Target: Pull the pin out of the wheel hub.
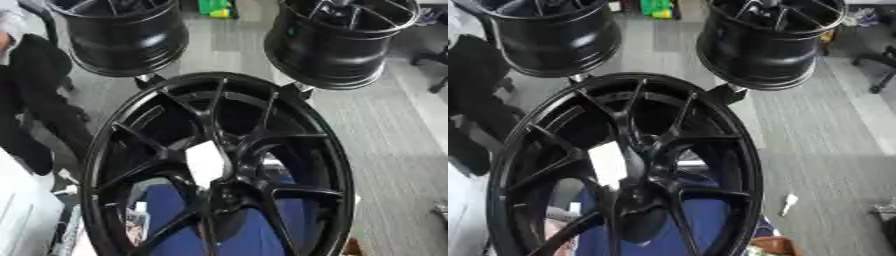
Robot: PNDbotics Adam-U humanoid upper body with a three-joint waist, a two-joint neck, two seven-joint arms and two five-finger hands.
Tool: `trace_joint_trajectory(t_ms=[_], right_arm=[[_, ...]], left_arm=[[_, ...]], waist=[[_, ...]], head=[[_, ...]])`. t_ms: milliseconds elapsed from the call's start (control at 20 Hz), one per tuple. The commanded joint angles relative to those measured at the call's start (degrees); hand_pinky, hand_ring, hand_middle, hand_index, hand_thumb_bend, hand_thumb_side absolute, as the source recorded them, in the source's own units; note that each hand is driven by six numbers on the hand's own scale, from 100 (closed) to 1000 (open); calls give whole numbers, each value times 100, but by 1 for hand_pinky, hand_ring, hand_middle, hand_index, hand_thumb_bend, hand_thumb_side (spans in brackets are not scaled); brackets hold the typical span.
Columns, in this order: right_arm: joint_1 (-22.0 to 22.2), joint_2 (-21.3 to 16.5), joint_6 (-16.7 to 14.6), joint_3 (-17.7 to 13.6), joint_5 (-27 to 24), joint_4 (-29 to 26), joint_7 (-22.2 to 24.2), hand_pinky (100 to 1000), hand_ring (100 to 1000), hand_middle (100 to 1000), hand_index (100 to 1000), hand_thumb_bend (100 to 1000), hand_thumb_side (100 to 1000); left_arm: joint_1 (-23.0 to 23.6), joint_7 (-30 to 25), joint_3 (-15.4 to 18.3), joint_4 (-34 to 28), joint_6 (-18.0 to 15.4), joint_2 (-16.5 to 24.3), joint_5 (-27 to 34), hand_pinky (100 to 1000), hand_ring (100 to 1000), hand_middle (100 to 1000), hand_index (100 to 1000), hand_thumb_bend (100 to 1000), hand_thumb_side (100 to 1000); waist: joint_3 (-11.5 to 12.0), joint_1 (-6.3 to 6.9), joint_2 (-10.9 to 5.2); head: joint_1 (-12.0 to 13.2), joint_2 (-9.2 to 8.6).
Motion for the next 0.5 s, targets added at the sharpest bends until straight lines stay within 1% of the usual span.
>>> trace_joint_trajectory(t_ms=[50,150,250,350,500], right_arm=[[-43,-207,8,-100,38,-67,-45,860,722,678,710,100,454],[-35,-203,6,-97,34,-67,-50,860,721,678,710,100,459],[-33,-206,4,-97,30,-67,-56,860,722,678,710,100,453],[-42,-211,-2,-102,39,-67,-53,860,722,678,710,100,447],[-56,-231,0,-103,46,-67,-38,860,723,679,710,100,425]], left_arm=[[-117,161,152,-109,14,141,91,784,769,714,824,427,356],[-122,214,146,-117,17,129,108,782,768,712,823,431,366],[-138,263,141,-129,9,116,121,779,764,708,822,428,364],[-158,324,146,-148,7,97,134,774,760,703,819,425,361],[-174,372,132,-175,-3,72,152,771,755,697,815,408,361]], waist=[[-7,14,-97],[-6,14,-94],[-2,10,-93],[1,7,-92],[1,0,-99]], head=[[98,39],[239,54],[290,47],[289,44],[249,-16]])
